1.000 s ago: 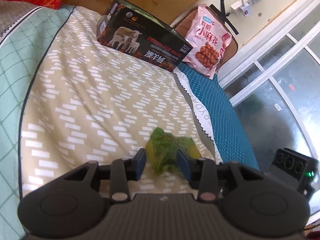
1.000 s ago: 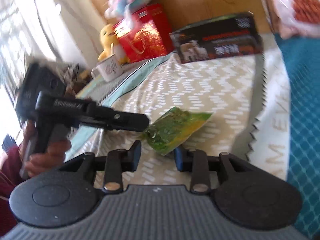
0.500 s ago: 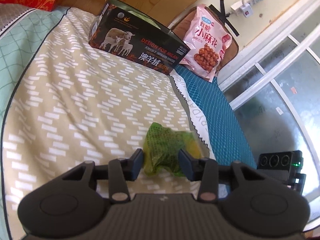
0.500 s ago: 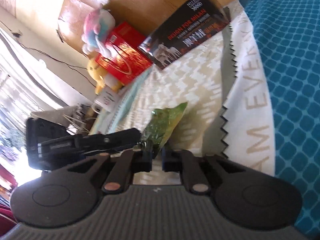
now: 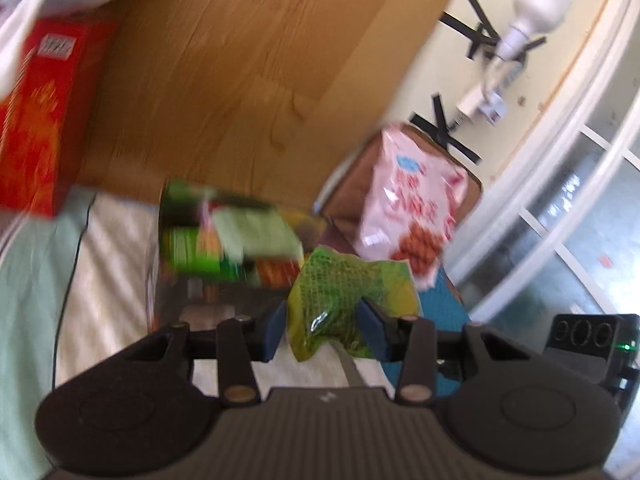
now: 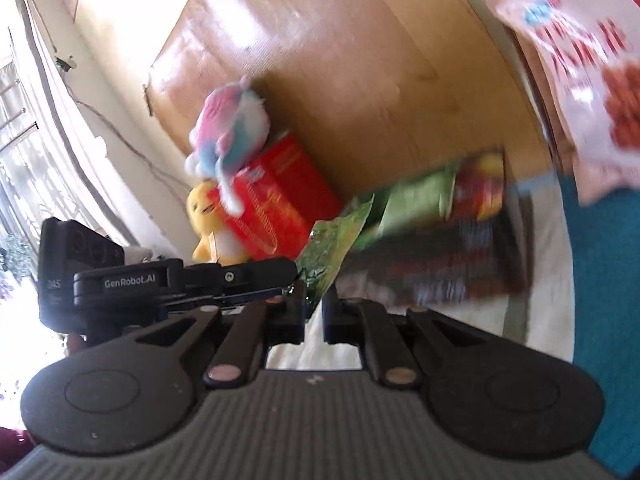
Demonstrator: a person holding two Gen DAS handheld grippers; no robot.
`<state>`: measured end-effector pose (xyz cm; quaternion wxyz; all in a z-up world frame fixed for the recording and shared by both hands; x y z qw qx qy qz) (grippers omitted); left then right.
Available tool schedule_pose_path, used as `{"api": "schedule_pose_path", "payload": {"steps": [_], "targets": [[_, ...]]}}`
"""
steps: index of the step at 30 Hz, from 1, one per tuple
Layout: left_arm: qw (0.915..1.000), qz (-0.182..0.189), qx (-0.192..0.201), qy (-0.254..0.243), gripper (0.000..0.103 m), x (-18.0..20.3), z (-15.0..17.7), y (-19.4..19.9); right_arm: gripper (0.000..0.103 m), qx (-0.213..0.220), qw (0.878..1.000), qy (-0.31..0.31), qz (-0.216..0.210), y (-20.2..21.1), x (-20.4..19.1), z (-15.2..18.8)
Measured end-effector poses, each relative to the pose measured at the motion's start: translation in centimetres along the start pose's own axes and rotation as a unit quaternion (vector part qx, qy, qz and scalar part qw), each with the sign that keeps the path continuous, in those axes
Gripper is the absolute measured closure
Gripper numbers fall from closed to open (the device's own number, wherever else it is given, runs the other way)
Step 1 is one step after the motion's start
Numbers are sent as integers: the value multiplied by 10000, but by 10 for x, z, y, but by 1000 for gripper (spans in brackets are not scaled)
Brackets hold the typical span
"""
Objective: Organize snacks
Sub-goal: 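Carry the dark green bag into the tin and open the left gripper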
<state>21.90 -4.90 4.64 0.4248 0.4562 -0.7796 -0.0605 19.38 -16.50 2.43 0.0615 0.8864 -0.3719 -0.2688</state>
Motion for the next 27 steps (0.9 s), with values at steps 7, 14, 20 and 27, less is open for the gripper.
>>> {"api": "schedule_pose_path", "payload": {"steps": [7,14,20,27], "targets": [[9996,-248,-126,107,64,-26,-30,-65,91,-231,9977,380,518,-45,48,-16],[9990,-384,106,-193,62,-22,-24,-69,48,13,9702,1554,1857,-36,54,-13],[9959,-721,435,-343,58,-17,-5,-28,46,417,9598,1633,2244,5,28,1],[9857,-1502,402,-644,54,-26,73,14,21,666,9459,1401,2849,52,-16,68]]}}
Point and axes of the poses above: each gripper's, at about its wrist camera, not at the fingertips, and y roughly against the way its jaws point, x to its right, z to its underside, the point moved 10 cm from there along -y, roughly the way its jaws point, and after that the axes turned 9 degrees about y, right-handed, at the moved point
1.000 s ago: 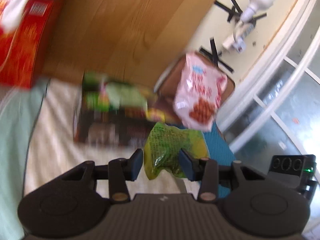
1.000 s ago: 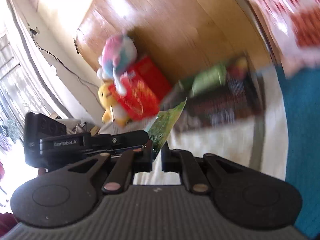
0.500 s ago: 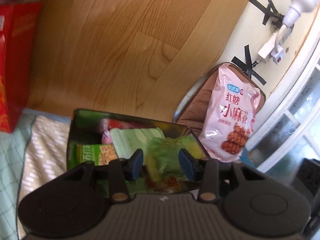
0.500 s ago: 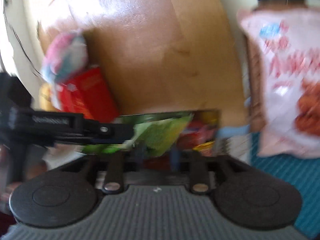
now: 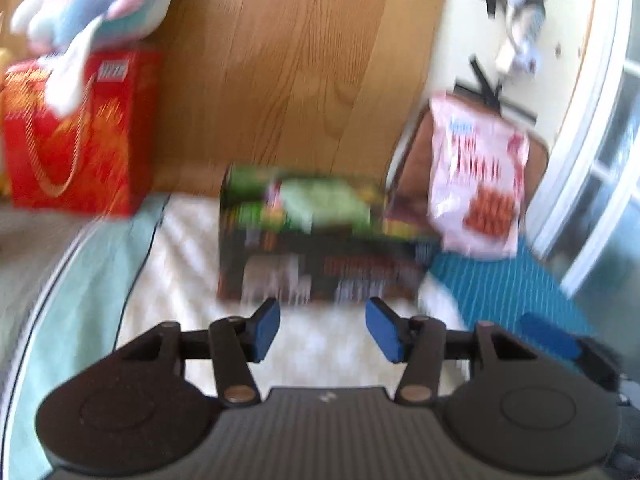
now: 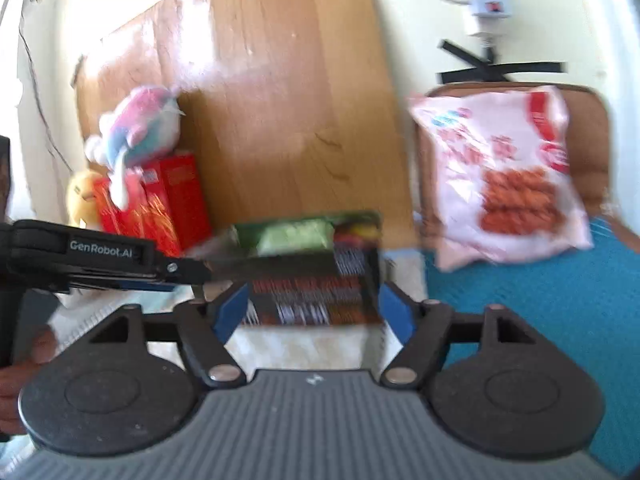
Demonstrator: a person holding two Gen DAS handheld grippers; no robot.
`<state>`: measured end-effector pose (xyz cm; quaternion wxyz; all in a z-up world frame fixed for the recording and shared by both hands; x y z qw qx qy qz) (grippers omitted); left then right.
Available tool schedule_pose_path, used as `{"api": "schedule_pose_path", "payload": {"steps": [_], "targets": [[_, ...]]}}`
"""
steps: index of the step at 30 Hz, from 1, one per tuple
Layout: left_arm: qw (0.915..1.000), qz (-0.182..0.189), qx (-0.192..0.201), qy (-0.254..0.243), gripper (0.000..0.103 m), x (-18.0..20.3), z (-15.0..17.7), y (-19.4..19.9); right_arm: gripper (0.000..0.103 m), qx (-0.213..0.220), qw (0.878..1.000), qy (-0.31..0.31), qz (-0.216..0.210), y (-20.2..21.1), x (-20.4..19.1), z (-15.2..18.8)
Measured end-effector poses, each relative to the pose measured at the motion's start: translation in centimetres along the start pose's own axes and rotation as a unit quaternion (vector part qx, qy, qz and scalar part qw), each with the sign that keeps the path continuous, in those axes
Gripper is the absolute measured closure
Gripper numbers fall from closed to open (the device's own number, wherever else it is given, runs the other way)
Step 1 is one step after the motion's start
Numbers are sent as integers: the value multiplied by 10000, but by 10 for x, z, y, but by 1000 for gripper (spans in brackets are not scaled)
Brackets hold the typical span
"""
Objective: Organize snacks
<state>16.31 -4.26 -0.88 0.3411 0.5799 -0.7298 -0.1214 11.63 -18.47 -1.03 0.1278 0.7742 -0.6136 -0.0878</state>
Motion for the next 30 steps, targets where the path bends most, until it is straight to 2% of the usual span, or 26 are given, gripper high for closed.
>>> {"api": "schedule_pose_path", "payload": {"steps": [3,6,9,10,12,22,30], "targets": [[9991,-303,-218,-203,55,-2,36,7,14,-222,9997,81,74,14,-12,25],[9981,-530,-257,-164,55,-10,61,16,13,-482,9988,49,20,21,-21,42],[9974,-670,-198,-155,55,-17,75,22,12,-429,9991,30,18,30,-25,46],[9971,-723,-170,-171,55,-19,78,25,9,-353,9993,60,48,33,-26,46],[9966,-788,-45,-239,54,-21,83,30,6,-355,9993,71,100,34,-25,51],[9942,-954,254,-424,55,-24,89,35,6,-590,9947,-833,-84,33,-4,64],[9915,-1109,265,-624,54,-21,91,33,6,-513,9957,-775,-62,37,-7,63]]}}
Point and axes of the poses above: each gripper's, at about its wrist camera, not at the fingertips, and y roughly against the way its jaws point, x to its right, z to its underside, the point moved 10 cm from there along -y, roughly the way its jaws point, and after that the axes turned 9 degrees about y, right-handed, at the moved point
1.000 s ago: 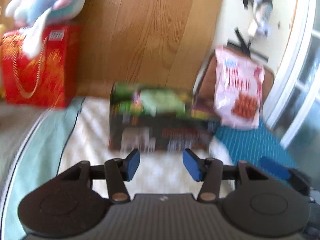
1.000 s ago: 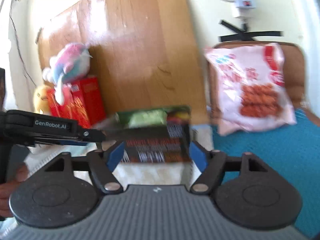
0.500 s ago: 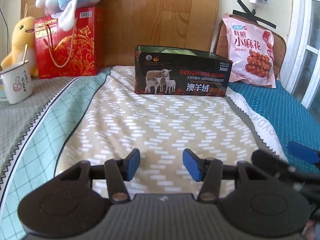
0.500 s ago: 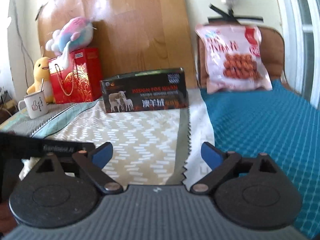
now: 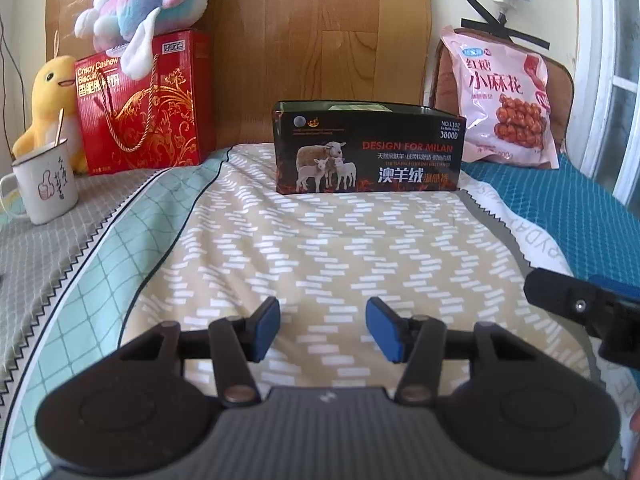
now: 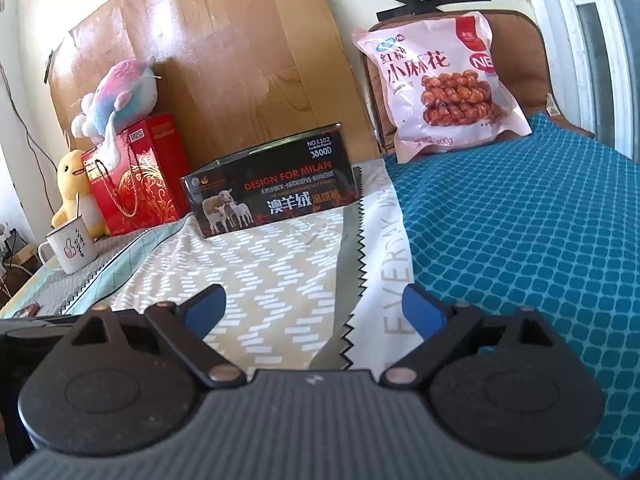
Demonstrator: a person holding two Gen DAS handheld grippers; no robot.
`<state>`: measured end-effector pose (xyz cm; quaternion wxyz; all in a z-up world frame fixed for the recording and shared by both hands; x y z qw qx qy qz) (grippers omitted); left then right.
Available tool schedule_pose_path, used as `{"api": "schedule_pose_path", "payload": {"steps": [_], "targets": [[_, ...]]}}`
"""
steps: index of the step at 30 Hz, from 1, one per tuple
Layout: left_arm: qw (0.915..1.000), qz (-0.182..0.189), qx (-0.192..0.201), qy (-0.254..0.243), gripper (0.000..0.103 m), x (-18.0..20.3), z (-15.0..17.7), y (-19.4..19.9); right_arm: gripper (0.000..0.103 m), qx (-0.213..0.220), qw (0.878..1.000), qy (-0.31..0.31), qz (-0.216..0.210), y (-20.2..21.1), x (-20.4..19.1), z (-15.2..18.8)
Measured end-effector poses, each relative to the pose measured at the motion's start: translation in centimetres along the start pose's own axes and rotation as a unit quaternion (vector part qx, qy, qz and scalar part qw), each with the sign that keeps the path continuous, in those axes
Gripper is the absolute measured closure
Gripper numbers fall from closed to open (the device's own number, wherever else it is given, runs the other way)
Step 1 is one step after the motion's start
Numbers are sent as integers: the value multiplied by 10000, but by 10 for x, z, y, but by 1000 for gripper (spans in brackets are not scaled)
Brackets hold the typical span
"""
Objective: Organize snacks
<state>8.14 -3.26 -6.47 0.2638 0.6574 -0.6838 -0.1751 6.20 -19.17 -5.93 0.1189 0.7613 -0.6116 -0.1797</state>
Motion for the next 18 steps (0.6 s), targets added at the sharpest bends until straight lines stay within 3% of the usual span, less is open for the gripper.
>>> {"api": "schedule_pose_path", "payload": {"steps": [18], "targets": [[9999,11,-58,-132,40,4,1,-4,7,-134,9995,-270,-128,-5,7,1]]}}
Point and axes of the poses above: each gripper's, at about its wrist camera, not at the fingertips, and y roughly against the way its jaws point, x to its right, z to its underside, the point moved 10 cm from there along -y, roughly the way its jaws point, and after that the axes turned 9 degrees about y, right-handed, at the moved point
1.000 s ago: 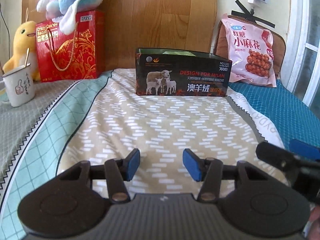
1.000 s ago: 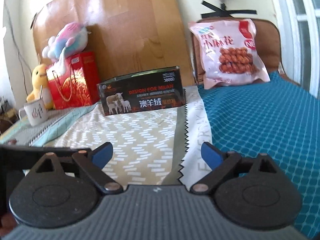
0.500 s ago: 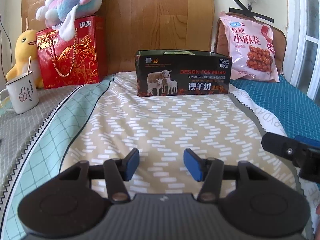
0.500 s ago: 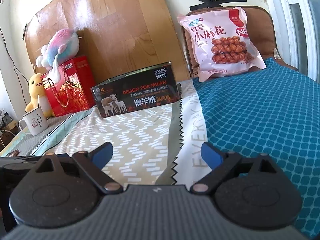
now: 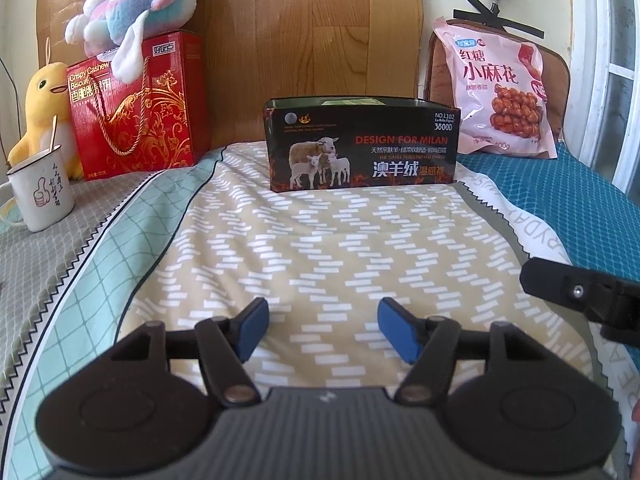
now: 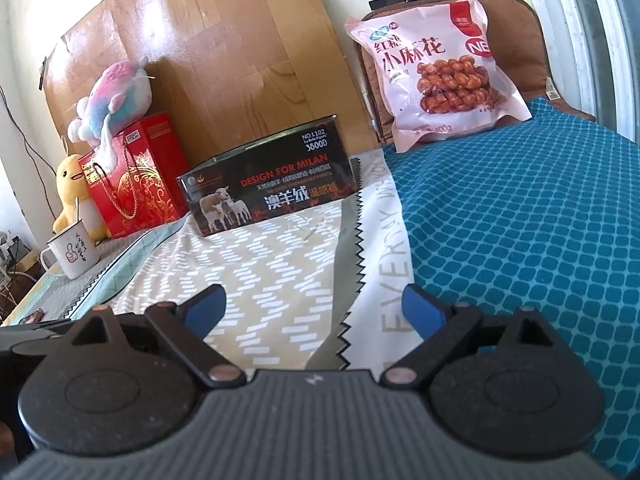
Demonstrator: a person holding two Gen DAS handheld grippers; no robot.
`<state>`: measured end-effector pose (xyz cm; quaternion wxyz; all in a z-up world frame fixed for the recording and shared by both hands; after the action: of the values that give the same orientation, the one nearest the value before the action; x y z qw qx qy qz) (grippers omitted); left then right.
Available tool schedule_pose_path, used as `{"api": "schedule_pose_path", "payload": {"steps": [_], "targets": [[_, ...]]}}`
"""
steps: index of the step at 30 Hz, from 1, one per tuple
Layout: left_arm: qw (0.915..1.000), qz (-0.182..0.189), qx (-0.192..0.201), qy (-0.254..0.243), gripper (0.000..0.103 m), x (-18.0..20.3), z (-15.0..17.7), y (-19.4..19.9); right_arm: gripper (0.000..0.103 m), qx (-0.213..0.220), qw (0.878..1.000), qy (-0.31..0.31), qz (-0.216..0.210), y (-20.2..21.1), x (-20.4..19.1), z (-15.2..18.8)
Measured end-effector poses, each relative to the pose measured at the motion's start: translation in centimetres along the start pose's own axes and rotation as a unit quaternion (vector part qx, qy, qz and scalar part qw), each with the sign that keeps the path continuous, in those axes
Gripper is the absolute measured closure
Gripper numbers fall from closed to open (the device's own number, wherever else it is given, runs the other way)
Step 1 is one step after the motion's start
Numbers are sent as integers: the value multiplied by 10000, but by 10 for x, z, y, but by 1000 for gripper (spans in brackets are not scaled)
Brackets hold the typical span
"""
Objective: Organize snacks
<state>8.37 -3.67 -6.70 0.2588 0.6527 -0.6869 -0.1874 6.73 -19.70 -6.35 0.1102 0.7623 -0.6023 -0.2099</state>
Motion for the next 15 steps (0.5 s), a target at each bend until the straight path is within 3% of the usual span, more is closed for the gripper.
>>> {"api": "schedule_pose_path", "payload": {"steps": [3,4,5,10,15], "targets": [[10000,-8,-28,45,30,-2,0,-1,7,-15,10000,-48,-20,0,2,0],[10000,10,-65,72,17,-3,0,-2,7,-16,10000,-62,-32,0,2,0],[9998,47,-128,120,13,-4,0,-4,7,-10,10000,-76,-40,0,2,0],[9993,56,-207,309,1,-12,0,-4,7,12,9995,-303,-69,1,8,-1],[9990,-104,-217,383,0,-16,1,-5,7,42,9984,-557,-93,2,16,-2]]}}
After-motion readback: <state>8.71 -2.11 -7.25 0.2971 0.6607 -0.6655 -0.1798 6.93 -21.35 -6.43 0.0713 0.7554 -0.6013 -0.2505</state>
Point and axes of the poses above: each gripper's, at about its wrist camera, not at the fingertips, and y roughly against the way its jaws point, x to its right, z to its underside, the point moved 10 cm from there along -y, roughly the way its jaws point, and after that the axes turned 9 degrees about y, right-handed, at the moved point
